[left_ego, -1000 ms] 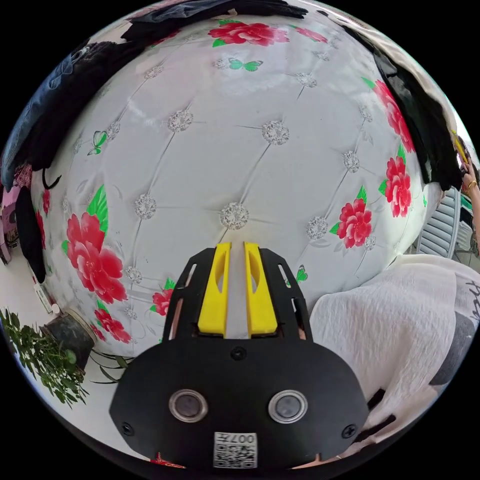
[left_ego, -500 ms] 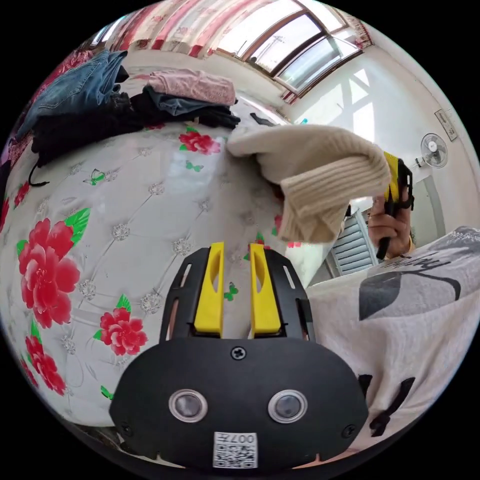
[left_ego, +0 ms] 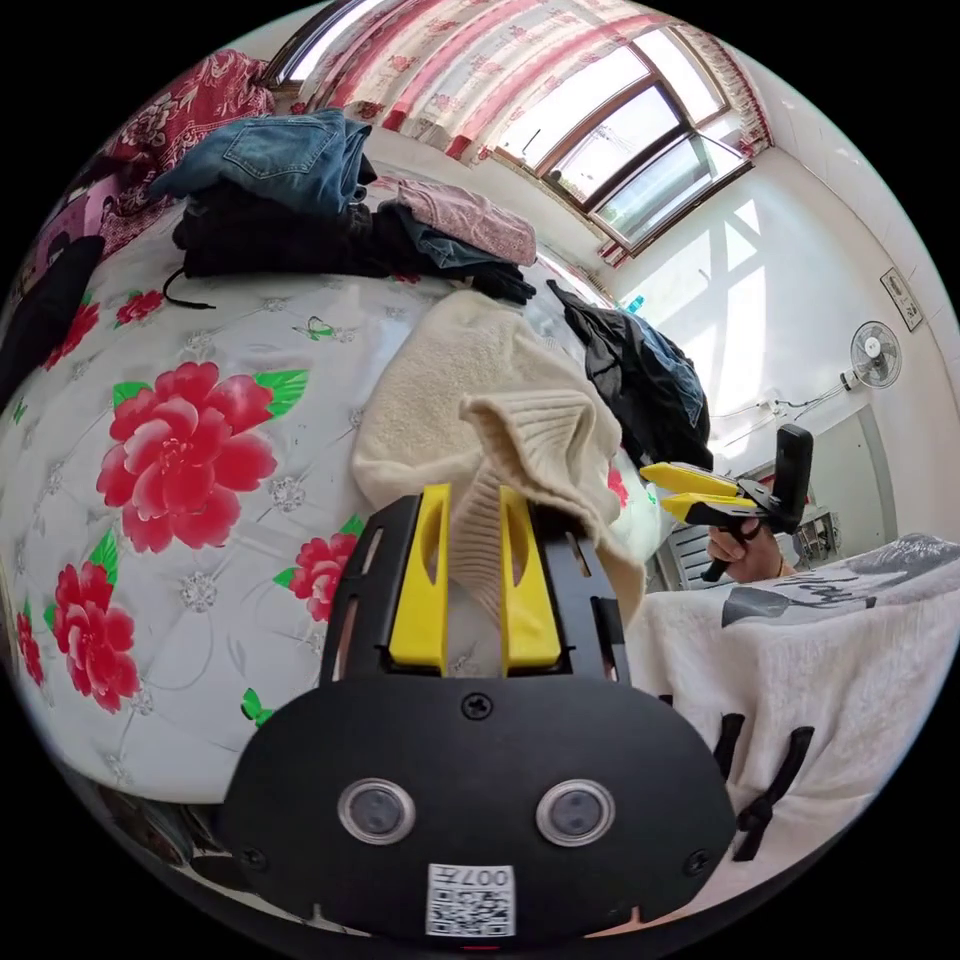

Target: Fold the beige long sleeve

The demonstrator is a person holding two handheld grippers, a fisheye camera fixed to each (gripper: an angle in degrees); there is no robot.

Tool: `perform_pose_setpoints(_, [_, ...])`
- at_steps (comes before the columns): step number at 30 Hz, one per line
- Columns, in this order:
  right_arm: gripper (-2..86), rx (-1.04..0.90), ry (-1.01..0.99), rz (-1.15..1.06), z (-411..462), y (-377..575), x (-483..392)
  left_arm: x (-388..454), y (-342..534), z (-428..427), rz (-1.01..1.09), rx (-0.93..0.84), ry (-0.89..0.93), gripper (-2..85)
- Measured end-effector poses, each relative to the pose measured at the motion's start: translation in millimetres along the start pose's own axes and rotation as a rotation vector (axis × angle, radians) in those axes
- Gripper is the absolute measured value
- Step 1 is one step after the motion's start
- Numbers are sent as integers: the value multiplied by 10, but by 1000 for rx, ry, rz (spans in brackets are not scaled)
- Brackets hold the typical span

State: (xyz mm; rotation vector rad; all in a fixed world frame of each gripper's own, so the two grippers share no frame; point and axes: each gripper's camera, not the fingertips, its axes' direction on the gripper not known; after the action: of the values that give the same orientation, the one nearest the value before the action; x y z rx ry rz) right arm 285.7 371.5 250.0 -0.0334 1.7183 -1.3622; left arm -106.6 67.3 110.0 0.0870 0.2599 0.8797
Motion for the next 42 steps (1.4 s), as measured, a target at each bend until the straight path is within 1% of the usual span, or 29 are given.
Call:
perform_pose_setpoints(2, [104, -63, -4, 8, 164, 49, -86, -91, 172, -64, -19, -24, -29, 71])
perform_pose_setpoints(4, [107, -70, -36, -12, 235, 18, -199, -150, 300, -128, -34, -25, -29, 69])
perform_pose_setpoints(7, [111, -108, -72, -125, 342, -169, -467, -176, 408, -187, -50, -14, 5, 61])
perform_pose_setpoints(10, [109, -161, -87, -228, 489, -410, -705, -37, 315, -139, -9, 4, 63, 52])
perform_pose_setpoints(12, [102, -183, -78, -220, 603, -545, -744, 107, 197, -81, 38, 11, 100, 45])
perform_pose_setpoints(14, [70, -216, -10, -173, 643, -677, -666, 284, 58, -54, 97, -4, 90, 56])
perform_pose_setpoints(15, [60, -199, 2, -151, 593, -693, -631, 310, 39, -80, 112, 3, 95, 60])
perform_pose_setpoints(17, [17, -58, -6, -76, 203, -689, -478, 299, 57, -248, 127, 53, 109, 70])
perform_pose_setpoints(18, [14, -18, -5, -53, 79, -676, -434, 277, 80, -283, 126, 56, 94, 72])
perform_pose_setpoints(19, [8, 114, 6, -4, -219, -641, -343, 219, 139, -321, 120, 46, 35, 73])
perform_pose_setpoints(20, [5, 210, -27, 14, -507, -622, -259, 147, 211, -305, 112, 18, -33, 77])
perform_pose_setpoints(22, [5, 295, -35, 34, -836, -627, -157, 35, 297, -187, 87, -61, -77, 85])
perform_pose_setpoints(24, [10, 298, -20, 45, -996, -645, -73, 1, 347, 0, 79, -143, -57, 97])
perform_pose_setpoints(27, [39, 209, 48, 103, -917, -539, 36, 150, 375, 311, 120, -224, -41, 116])
perform_pose_setpoints(31, [80, -20, 10, 185, -520, -87, 147, 499, 262, 539, 230, -233, -78, 131])
perform_pose_setpoints(34, [92, -58, -11, 230, -464, 276, 147, 605, 156, 681, 291, -255, -159, 130])
perform_pose_setpoints(36, [97, -76, -40, 216, -445, 410, 75, 589, 77, 787, 294, -289, -138, 126])
perform_pose_setpoints(39, [106, -151, -60, 121, -294, 502, -165, 563, -124, 853, 212, -340, -87, 108])
perform_pose_setpoints(41, [104, -241, -1, 37, -96, 489, -295, 651, -202, 835, 236, -349, -98, 83])
perform_pose_setpoints(42, [101, -264, 9, 28, -48, 479, -299, 674, -209, 818, 245, -344, -100, 77])
